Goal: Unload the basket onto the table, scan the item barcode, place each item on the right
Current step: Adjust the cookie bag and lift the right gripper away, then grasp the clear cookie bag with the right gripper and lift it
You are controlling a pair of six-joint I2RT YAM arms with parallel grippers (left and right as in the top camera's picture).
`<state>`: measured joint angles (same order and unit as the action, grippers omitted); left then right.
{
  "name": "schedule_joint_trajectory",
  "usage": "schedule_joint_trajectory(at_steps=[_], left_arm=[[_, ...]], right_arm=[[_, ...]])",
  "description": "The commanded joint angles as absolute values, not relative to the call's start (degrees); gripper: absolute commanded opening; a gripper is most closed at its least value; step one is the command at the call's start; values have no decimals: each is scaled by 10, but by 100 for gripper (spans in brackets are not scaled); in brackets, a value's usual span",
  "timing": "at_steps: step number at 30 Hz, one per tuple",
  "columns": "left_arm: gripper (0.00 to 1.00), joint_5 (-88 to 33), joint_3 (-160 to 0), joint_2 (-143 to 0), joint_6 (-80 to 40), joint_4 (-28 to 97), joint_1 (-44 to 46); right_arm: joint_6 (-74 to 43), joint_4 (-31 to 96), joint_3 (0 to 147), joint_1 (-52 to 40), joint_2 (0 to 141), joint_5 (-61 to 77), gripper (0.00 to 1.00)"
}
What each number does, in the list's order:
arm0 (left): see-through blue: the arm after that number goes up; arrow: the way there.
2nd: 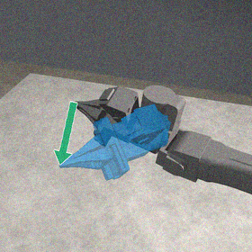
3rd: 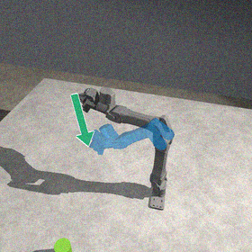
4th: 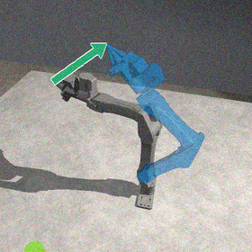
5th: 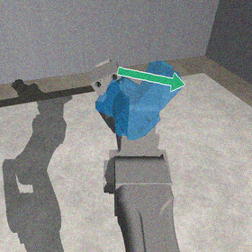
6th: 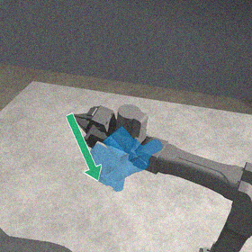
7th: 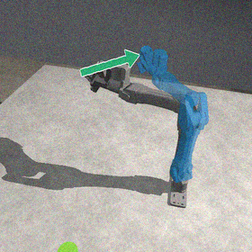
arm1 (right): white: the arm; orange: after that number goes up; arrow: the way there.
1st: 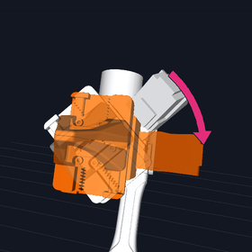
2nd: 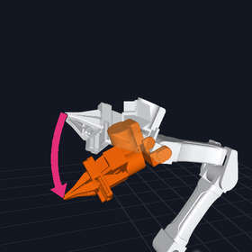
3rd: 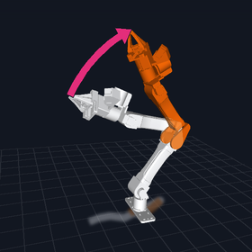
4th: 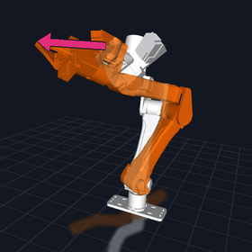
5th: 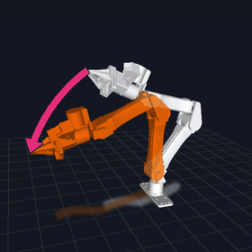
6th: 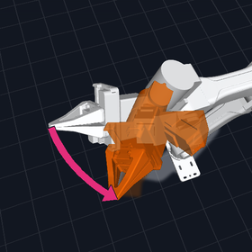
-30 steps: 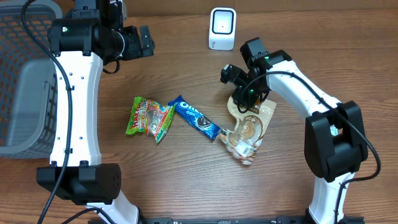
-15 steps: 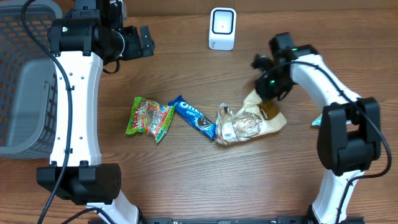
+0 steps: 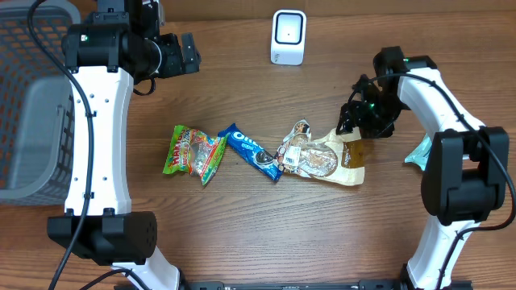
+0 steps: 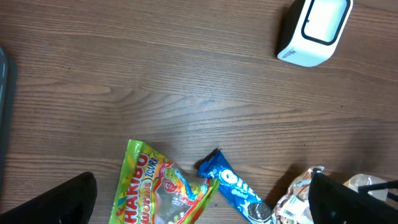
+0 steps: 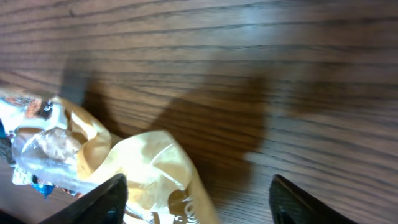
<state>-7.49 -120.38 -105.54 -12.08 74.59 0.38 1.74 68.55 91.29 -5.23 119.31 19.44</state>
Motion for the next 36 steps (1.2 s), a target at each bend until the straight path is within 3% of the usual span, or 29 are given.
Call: schedule_joint_trajectory(at_steps=[1,5,13,17,22,26,36], left_arm=[[100,-71,-1209,-1058,-123,746,8],[100,-71,-1209,-1058,-123,746,8],[100,-71,-1209,-1058,-123,746,8],[100,-71,-1209,-1058,-123,746,8],[100,-71,-1209,-1058,-123,746,8],[100,-71,-1209,-1058,-123,746,8],[100,-71,-1209,-1058,-123,746,8]], right_arm=[[94,680,943,-77,1138,170,79],[127,658,969,-99,1103,127,95],[240,673,974,-184,1091,116,100],[290,672,936,-219,1110,116,100],[305,633,873,-225,1139,95,90],[305,622,854,-202,1152,83,91],[317,623,815,-145,1158,207,93]])
